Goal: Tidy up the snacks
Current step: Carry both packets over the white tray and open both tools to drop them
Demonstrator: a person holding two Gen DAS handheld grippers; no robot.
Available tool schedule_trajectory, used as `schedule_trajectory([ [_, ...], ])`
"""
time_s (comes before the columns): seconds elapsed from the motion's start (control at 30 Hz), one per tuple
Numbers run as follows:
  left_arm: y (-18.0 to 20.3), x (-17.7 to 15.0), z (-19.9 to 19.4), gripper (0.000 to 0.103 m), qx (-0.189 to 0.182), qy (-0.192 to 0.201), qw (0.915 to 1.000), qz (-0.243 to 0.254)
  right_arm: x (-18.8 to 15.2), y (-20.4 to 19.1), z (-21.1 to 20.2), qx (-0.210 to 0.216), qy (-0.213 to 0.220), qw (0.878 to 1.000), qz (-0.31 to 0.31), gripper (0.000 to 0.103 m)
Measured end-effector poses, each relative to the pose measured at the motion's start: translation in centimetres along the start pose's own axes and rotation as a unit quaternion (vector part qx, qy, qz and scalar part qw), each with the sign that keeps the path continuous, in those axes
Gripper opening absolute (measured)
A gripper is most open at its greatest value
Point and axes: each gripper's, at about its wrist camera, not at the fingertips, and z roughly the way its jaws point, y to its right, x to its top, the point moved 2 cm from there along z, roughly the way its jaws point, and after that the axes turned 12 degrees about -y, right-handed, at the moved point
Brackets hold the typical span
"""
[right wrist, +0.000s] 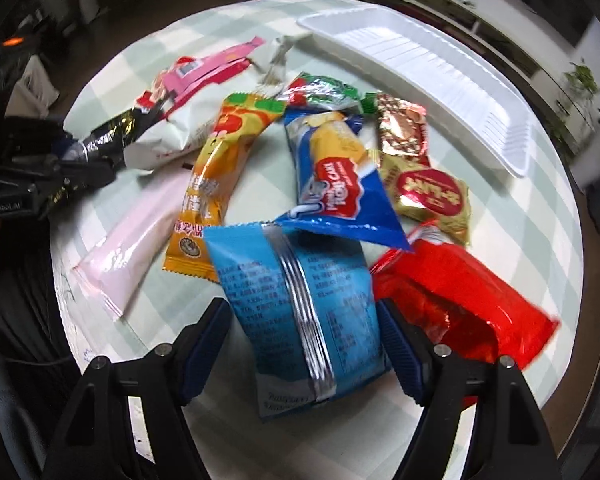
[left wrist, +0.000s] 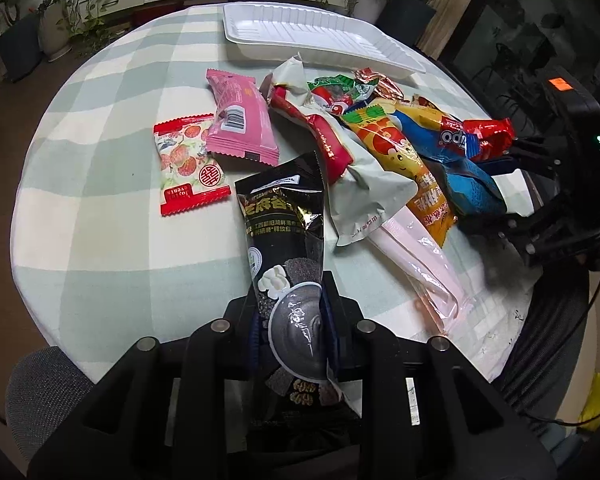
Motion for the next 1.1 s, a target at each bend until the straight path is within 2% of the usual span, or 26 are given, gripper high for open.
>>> schedule_trajectory([
  [0.17,0.2,0.0,0.1,0.023,0.006,0.001,0.9999,0.009,0.3,0.2,0.1,0.026,0.002,1.000,0.011,0.056],
  [0.33,0.3,0.1,0.1,0.023,0.003,0.000,0.9999,0.013,-0.5,-0.4,-0.8,0.039,0.024,0.999,0.029,0.046],
  [0.57,0.5,-0.1,-0.2,0.023,-0.017,-0.002,0.9997,0.018,-2.5,-1.3,-2.6,0.069,0.062,0.994,0.055,0.045],
  [0.73,1.1,-0.3,-0.5,0.023,-0.030,-0.002,0.9993,0.022,-3.6,-1.6,-4.2,0.106,0.098,0.986,0.078,0.045],
  [0.9,1.4,0.1,-1.9,0.023,-0.051,0.010,0.9984,0.024,-4.7,-1.2,-6.4,0.144,0.135,0.975,0.100,0.045],
  [1.1,0.9,2.2,-4.6,0.023,-0.088,0.039,0.9953,0.016,-4.7,0.4,-8.4,0.180,0.179,0.958,0.135,0.045],
])
